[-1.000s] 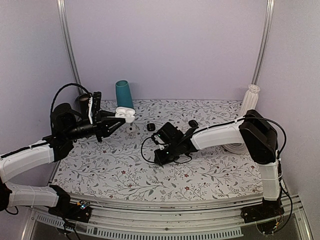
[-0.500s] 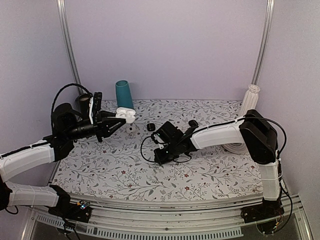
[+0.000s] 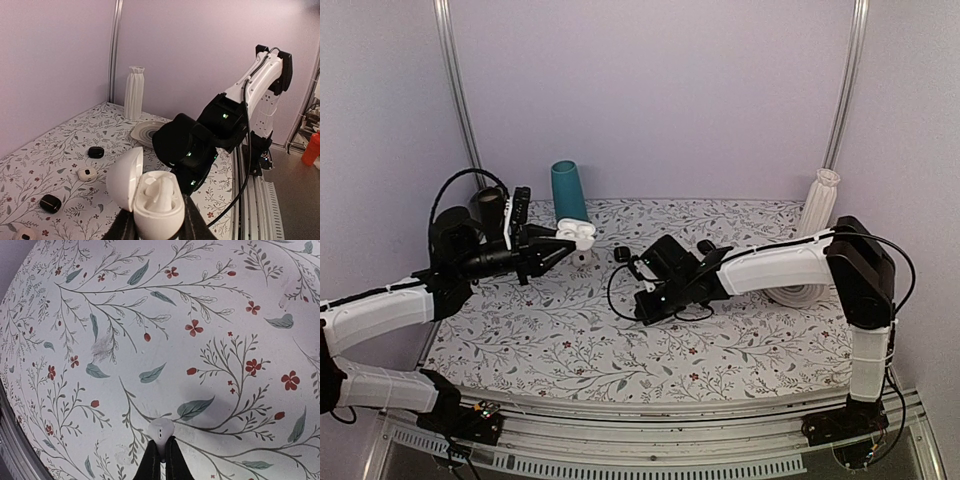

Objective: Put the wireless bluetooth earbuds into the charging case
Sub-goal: Pick up the right earbud from the center of the board, then insert the right earbud into the right side groove of the charging case.

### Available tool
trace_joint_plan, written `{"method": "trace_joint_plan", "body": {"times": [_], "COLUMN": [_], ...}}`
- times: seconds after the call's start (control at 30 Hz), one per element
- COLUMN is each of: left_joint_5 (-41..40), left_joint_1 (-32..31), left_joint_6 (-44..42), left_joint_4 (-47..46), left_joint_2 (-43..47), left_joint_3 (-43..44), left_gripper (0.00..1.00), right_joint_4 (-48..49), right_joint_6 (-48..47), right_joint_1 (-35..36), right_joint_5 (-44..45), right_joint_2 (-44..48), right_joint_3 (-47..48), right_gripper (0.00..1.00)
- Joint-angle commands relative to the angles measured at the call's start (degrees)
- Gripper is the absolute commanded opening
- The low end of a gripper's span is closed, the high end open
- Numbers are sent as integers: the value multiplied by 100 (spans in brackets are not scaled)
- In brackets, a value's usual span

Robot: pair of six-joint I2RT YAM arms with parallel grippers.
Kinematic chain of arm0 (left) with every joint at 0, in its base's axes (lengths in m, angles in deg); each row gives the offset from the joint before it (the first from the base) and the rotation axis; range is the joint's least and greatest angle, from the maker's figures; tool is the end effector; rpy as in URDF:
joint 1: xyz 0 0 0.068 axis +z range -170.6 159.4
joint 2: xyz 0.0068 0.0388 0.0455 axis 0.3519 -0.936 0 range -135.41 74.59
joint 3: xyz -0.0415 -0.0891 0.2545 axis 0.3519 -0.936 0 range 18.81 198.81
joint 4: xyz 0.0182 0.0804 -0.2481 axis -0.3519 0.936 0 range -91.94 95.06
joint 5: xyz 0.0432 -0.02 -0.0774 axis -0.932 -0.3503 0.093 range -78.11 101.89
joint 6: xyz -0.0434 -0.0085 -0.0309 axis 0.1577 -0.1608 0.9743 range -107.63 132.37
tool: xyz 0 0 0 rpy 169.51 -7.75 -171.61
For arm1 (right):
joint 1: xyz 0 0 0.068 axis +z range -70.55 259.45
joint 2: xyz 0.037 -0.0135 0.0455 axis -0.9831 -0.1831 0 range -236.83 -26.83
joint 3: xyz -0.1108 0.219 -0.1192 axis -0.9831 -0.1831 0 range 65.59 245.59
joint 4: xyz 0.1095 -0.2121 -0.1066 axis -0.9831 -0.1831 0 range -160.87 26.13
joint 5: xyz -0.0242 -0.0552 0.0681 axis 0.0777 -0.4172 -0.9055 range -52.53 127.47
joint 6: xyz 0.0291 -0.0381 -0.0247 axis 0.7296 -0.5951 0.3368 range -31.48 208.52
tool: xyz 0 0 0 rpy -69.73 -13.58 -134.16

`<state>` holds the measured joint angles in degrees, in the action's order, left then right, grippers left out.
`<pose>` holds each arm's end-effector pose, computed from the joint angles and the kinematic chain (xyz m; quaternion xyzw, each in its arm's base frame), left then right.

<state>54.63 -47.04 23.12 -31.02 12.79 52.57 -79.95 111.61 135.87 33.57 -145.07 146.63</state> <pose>0.2039 -0.1283 0.2856 0.3466 0.6109 -0.4538 0.5483 0.2424 0.3694 0.1580 -0.2824 0.9056 0.2262 0.2214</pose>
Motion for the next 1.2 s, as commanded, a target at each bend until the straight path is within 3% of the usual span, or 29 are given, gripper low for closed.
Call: {"method": "trace_joint_plan", "body": {"times": [0.0, 0.27, 0.57, 0.83, 1.17], "left_joint_5": [467, 1053, 1494, 1899, 2010], "left_joint_1": [52, -55, -380, -715, -964], "left_joint_6": [-55, -223, -559, -515, -416], "left_joint_4": [-250, -185, 213, 211, 210], "left_joint_2": [-229, -648, -1136, -1404, -1522], "left_joint_3": [64, 374, 907, 1178, 1326], "left_gripper": [0, 0, 0, 0, 0], "right_joint_4": [282, 367, 195, 209, -74], "right_joint_6": [-235, -877, -1866, -2343, -2658], "right_joint_1": [-54, -69, -43, 278, 608], "right_joint_5": [-5, -232, -932, -1299, -1115], "right_joint_2": [966, 2547, 3817, 3977, 3603], "right_joint_3": [-473, -1302, -1254, -819, -370], "right_gripper": [3, 3, 3, 3, 3]}}
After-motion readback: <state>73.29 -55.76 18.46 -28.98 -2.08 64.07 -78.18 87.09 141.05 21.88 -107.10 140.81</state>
